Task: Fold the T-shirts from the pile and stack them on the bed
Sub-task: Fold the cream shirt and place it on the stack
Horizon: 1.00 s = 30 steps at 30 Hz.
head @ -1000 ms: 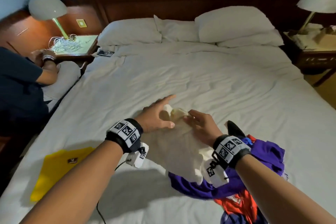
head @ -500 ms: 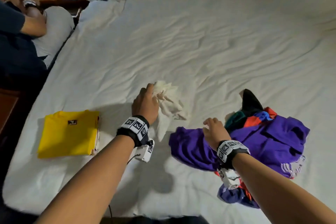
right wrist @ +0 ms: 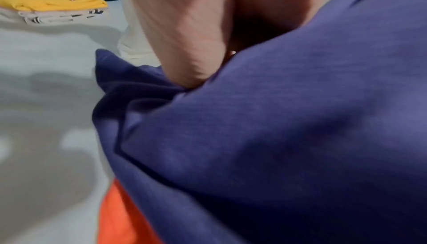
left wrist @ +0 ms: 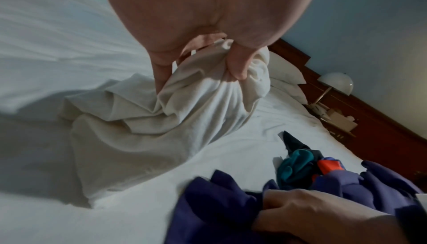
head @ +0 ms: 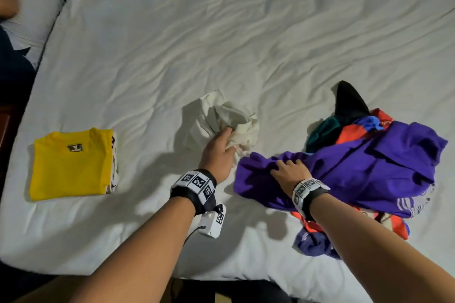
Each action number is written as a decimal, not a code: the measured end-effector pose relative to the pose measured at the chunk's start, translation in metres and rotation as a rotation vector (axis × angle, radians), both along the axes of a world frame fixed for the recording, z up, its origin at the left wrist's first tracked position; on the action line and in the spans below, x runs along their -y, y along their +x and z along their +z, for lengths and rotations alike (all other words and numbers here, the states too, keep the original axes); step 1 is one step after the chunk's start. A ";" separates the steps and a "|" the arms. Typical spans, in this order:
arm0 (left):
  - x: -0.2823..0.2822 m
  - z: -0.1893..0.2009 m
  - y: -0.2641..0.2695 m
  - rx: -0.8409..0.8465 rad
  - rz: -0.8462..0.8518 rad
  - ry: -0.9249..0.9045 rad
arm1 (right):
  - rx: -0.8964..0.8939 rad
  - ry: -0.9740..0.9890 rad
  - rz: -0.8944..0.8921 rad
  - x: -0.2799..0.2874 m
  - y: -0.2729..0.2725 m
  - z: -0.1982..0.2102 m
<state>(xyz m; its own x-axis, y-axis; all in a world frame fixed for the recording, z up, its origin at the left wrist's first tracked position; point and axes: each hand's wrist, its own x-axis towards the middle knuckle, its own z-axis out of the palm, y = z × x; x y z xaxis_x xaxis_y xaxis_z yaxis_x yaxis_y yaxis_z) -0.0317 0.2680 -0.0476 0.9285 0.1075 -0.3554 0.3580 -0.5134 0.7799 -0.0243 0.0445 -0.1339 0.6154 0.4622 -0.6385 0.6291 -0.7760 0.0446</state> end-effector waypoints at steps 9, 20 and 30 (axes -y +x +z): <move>0.015 0.069 -0.005 0.025 -0.009 -0.322 | -0.010 0.047 -0.595 0.062 -0.005 0.073; -0.060 0.249 0.049 0.189 -0.116 -0.195 | 0.159 1.028 -0.728 -0.035 0.002 0.257; -0.058 0.269 0.002 0.468 -0.530 -0.012 | 0.367 1.257 -0.886 -0.086 0.012 0.373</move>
